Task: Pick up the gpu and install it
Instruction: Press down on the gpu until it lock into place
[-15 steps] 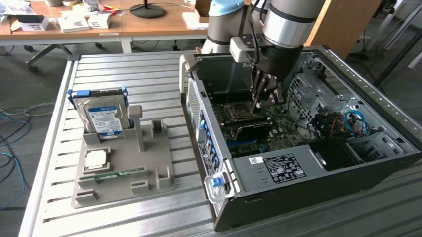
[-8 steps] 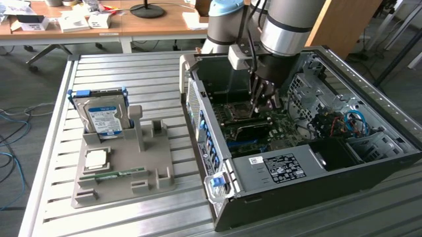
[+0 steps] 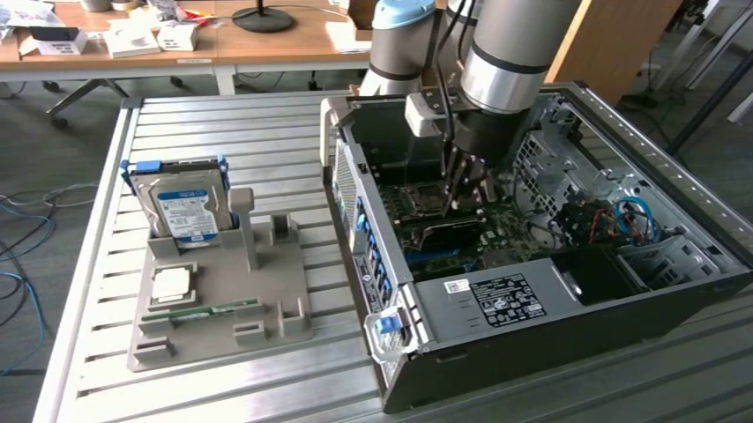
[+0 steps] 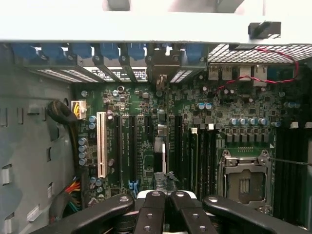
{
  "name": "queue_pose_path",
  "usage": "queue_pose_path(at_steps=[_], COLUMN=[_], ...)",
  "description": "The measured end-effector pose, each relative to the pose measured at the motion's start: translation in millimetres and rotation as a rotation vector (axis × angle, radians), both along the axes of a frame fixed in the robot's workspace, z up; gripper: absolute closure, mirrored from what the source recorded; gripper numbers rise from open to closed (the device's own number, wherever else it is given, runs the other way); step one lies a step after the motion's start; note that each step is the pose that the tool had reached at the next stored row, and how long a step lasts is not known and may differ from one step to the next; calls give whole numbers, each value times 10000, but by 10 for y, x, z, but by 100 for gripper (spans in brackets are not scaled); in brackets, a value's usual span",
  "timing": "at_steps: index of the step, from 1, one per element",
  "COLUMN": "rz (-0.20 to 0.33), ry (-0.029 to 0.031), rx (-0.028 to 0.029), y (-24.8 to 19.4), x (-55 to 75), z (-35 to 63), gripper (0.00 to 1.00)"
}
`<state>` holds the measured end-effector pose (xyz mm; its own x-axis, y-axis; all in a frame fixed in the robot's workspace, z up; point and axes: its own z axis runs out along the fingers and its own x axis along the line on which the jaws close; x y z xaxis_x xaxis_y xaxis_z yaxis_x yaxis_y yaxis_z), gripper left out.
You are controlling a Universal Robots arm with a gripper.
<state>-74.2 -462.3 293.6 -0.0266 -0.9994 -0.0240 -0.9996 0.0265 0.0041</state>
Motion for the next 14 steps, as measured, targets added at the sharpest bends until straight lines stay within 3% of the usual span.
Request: queue_pose_path(at_steps=[8,12,14], rz=[0,-3,-1], ry=[0,0,-1], rx=[0,-1,1], y=[0,3,29], x=[0,-3,-17], z=[-143,-145,-151], gripper=[89,89,89])
